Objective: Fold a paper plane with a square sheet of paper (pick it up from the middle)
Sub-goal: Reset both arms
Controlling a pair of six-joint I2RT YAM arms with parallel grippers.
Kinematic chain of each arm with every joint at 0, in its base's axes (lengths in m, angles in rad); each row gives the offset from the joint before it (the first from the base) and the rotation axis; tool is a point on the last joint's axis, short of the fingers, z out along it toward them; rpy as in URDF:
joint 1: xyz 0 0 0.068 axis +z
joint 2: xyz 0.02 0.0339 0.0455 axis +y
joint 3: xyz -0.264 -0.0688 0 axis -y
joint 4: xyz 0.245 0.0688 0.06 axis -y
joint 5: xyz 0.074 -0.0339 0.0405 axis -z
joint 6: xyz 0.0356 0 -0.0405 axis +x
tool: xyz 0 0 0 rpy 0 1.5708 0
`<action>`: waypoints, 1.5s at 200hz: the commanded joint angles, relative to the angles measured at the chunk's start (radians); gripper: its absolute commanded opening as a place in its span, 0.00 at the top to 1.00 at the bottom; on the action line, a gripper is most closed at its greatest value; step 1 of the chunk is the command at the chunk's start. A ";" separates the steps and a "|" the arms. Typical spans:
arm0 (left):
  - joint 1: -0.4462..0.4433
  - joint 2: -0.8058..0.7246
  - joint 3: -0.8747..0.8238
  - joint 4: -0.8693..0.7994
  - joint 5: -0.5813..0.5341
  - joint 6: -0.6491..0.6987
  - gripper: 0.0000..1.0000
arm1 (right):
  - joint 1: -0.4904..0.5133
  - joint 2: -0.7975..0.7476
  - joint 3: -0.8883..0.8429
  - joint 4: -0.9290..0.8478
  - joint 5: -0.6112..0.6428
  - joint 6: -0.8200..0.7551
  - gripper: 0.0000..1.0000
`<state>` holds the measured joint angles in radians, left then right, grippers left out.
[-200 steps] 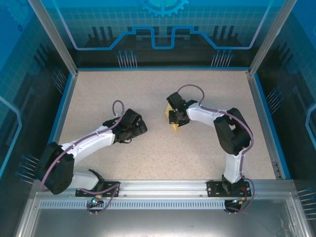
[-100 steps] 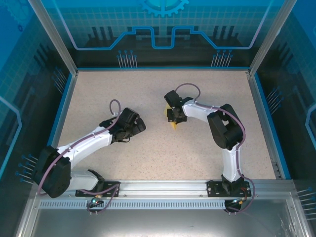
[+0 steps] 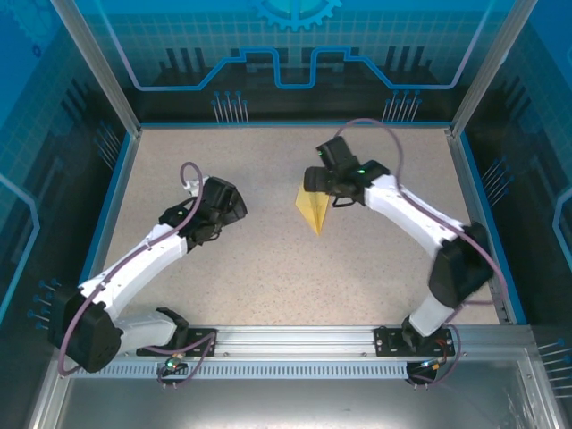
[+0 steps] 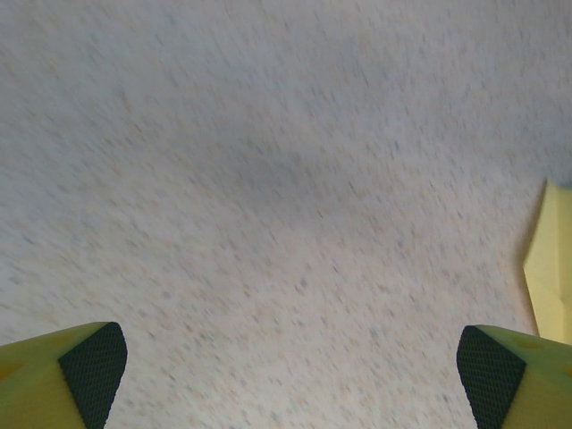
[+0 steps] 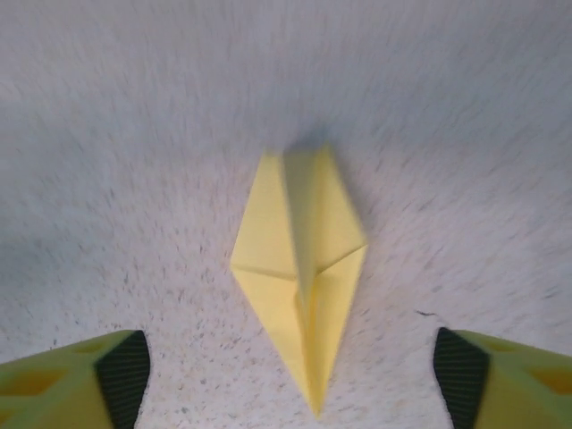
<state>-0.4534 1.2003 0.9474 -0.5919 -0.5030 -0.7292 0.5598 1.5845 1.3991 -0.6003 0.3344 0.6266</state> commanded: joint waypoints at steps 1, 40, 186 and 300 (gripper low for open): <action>0.043 -0.056 -0.008 -0.024 -0.150 0.141 0.01 | -0.054 -0.135 -0.137 0.019 0.200 -0.092 0.01; 0.144 -0.156 -0.182 0.246 -0.226 0.307 0.01 | -0.199 -0.326 -0.448 0.229 0.330 -0.221 0.01; 0.394 0.060 -0.598 1.210 0.209 0.684 0.01 | -0.445 -0.258 -0.918 1.025 0.138 -0.516 0.01; 0.429 0.307 -0.546 1.396 0.360 0.716 0.01 | -0.492 -0.087 -0.996 1.398 -0.169 -0.600 0.01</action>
<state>-0.0345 1.4620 0.3725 0.7319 -0.1772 -0.0406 0.0776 1.4754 0.4343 0.6689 0.2256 0.0578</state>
